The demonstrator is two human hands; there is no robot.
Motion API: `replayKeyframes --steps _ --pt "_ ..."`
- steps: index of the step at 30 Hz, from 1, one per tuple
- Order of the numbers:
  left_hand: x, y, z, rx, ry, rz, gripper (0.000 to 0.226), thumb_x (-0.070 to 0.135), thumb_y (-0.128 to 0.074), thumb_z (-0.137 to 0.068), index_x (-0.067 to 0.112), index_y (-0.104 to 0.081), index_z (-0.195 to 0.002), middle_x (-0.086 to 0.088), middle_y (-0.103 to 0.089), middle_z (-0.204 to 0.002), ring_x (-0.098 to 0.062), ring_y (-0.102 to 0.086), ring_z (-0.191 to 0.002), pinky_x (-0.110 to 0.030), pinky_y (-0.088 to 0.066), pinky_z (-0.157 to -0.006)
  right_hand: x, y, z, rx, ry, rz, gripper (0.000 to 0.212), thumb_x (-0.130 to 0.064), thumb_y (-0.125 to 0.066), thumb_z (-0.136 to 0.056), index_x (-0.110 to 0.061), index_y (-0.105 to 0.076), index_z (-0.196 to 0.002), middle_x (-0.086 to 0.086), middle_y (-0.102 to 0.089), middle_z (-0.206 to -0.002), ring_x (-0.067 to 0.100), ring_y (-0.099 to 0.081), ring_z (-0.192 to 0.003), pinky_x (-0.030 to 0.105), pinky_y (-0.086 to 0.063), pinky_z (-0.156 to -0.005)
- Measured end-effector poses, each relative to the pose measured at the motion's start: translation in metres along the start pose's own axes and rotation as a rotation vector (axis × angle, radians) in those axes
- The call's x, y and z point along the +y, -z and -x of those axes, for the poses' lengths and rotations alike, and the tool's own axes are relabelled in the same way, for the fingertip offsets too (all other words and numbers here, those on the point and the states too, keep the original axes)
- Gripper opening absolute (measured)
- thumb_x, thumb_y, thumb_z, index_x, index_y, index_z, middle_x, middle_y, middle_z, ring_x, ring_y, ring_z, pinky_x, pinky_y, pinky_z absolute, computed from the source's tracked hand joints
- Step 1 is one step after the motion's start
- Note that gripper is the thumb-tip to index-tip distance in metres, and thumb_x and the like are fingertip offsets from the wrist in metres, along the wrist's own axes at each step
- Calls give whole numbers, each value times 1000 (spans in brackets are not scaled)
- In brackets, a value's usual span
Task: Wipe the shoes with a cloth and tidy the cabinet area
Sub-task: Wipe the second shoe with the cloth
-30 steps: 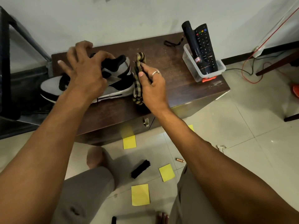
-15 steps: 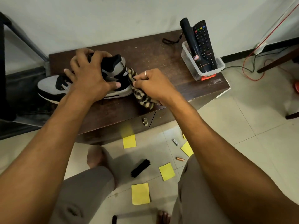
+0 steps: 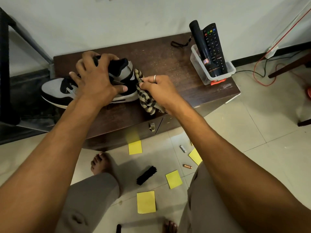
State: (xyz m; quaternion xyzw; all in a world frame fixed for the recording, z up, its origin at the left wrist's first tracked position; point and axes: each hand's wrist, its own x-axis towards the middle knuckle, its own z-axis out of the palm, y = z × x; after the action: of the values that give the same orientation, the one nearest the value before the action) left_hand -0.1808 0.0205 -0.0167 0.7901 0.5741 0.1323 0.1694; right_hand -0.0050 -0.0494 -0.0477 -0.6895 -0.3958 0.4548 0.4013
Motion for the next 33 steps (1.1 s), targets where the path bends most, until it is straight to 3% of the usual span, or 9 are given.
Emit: replayKeyframes --steps 3,8,11,13,16,20,25,30,33 --pt "-1 2 -2 -14 -11 37 76 39 -90 -69 41 -48 -133 -7 -26 -150 -37 -22 -141 -67 -16 -116 -8 16 5 -46 -65 58 14 -16 -71 -87 -20 -81 -96 -8 -78 -97 5 -70 -96 33 -54 -97" --pt "-1 4 -2 -33 -183 45 69 19 -90 -70 39 -54 -124 -6 -25 -153 -39 -11 -147 -67 -15 -117 -12 30 0 294 -1 -41 16 -22 -65 -94 -30 -79 -98 -11 -77 -105 3 -69 -97 28 -55 -88" --pt "3 5 -3 -95 -182 14 72 16 -85 -75 43 -51 -132 -1 -13 -162 -39 9 -152 -72 -3 -117 -2 15 0 234 84 -39 25 -16 -67 -93 -18 -77 -116 -5 -75 -115 8 -68 -108 33 -54 -100" --pt "3 7 -5 -174 -169 80 73 21 -85 -77 47 -47 -134 7 -5 -164 -35 13 -153 -70 -6 -118 4 3 4 171 134 -35 27 -14 -65 -93 -14 -76 -118 -3 -75 -115 10 -68 -110 38 -54 -103" --pt "3 6 -4 -235 -132 218 63 46 -82 -78 49 -48 -131 14 0 -163 -29 10 -155 -57 -13 -123 5 -2 7 128 133 -18 28 -19 -62 -92 -16 -78 -115 -6 -77 -110 8 -70 -106 39 -56 -98" --pt "6 -5 -4 -168 -137 254 48 59 -67 -88 43 -50 -130 8 -5 -163 -30 10 -154 -56 -11 -124 3 4 7 98 80 72 24 -16 -61 -97 -20 -78 -113 -13 -75 -96 -3 -67 -91 18 -54 -81" --pt "9 3 -5 -214 -107 229 52 56 -68 -87 40 -51 -133 5 -12 -159 -33 -2 -152 -53 -16 -123 -3 0 5 151 131 -167 25 -20 -65 -94 -16 -78 -115 -1 -77 -112 13 -71 -107 41 -57 -98" --pt "11 10 -4 -199 -111 239 52 59 -74 -80 45 -57 -127 7 -20 -154 -29 -15 -145 -45 -24 -120 8 1 5 107 83 -49 22 -16 -65 -95 -18 -78 -112 -6 -77 -106 8 -71 -103 40 -57 -98" --pt "8 11 -4 -195 -115 252 53 62 -74 -76 47 -57 -124 10 -21 -152 -26 -18 -143 -44 -26 -119 4 2 6 134 138 -131 23 -15 -65 -95 -15 -77 -115 0 -77 -112 12 -71 -107 40 -57 -99"
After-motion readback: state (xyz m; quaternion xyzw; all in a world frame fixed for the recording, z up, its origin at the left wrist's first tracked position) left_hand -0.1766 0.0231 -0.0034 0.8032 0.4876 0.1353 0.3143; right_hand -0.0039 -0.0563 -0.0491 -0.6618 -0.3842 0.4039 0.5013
